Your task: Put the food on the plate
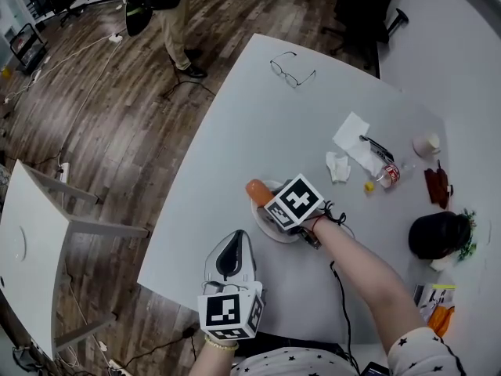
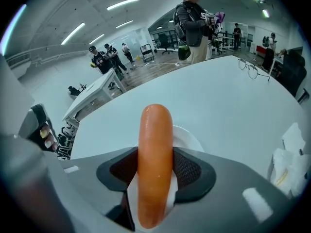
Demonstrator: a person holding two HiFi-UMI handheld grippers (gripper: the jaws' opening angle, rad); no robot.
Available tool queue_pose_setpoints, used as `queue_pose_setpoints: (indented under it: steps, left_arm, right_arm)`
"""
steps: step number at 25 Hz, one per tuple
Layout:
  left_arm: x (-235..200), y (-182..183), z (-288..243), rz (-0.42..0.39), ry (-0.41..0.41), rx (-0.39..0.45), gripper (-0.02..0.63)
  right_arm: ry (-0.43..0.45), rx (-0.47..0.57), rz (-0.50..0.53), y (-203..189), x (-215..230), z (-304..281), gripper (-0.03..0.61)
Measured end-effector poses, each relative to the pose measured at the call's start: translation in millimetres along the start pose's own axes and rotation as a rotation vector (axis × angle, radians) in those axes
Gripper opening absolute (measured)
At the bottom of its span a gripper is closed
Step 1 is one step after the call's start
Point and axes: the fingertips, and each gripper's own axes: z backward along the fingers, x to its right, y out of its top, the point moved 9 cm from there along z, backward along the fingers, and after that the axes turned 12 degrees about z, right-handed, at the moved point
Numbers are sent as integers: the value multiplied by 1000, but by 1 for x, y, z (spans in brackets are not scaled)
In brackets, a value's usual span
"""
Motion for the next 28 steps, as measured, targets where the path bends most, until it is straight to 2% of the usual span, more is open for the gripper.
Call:
queue_pose_setpoints:
  steps: [4,6,8,12,15,19,21,24,28]
  left_arm:
    - [0,-1,2,-6,1,-2,8]
    - [2,-2,5,-10,1,-2,8]
    - [5,-1,8,-14,-1,-1,8]
    - [13,1,19,-36,-5,4,8]
    - [22,0,30,-57,-10,3,8]
    - [37,-6,49,-69,-18,-2,8]
    - [44,-10,58,-72,-20,-1,8]
    - [53,-17,72,-72,-26,0,8]
    - [63,-24,89,-91,-27,-1,8]
  right_arm:
    - [-9,43,16,1,-4,-1,219]
    - [-47,43,26,-2,-5,0,229]
    - [-91,68,38,-4,-7,7,282]
    - [-173,219,12,-5,-27,46,282]
    - [-215,381,-34,-15,-58,87,237]
    - [-300,589,-111,-46,-106,137,60]
    - [-340,662,-160,-63,-127,154,13]
    - [-355,749,-241,-89,-157,171,0]
    - [-362,787,-286,-114,-183,179,0]
